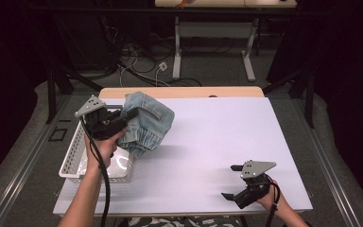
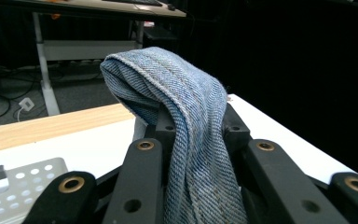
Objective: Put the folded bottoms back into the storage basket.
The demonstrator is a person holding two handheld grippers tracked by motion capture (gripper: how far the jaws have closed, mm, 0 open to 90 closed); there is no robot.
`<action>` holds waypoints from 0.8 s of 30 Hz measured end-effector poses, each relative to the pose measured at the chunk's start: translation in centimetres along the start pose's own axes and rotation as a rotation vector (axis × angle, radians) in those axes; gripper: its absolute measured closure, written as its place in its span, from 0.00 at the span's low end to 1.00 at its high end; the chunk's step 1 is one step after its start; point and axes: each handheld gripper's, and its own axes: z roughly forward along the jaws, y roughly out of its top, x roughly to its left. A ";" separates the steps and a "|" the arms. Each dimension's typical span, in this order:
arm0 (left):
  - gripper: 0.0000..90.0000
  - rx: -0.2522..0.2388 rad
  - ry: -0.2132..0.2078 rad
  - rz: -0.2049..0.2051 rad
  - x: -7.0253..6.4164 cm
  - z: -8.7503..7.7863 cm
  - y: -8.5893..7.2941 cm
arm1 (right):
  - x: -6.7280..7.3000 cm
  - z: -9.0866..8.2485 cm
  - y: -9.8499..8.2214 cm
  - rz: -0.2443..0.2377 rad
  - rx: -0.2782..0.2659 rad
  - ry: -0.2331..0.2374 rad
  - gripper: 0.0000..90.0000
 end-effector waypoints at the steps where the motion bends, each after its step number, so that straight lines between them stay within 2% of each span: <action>1: 0.83 -0.003 0.002 -0.001 0.0 -0.1 0.0 | 0.0 0.0 0.0 -0.001 0.000 -0.001 0.02; 8: 0.83 -0.006 0.014 0.000 0.3 -0.7 0.4 | 0.0 0.0 0.0 0.000 -0.001 -0.001 0.02; 24: 0.83 -0.059 0.041 -0.017 1.0 -2.2 1.1 | 0.0 0.0 0.0 0.004 0.000 0.000 0.02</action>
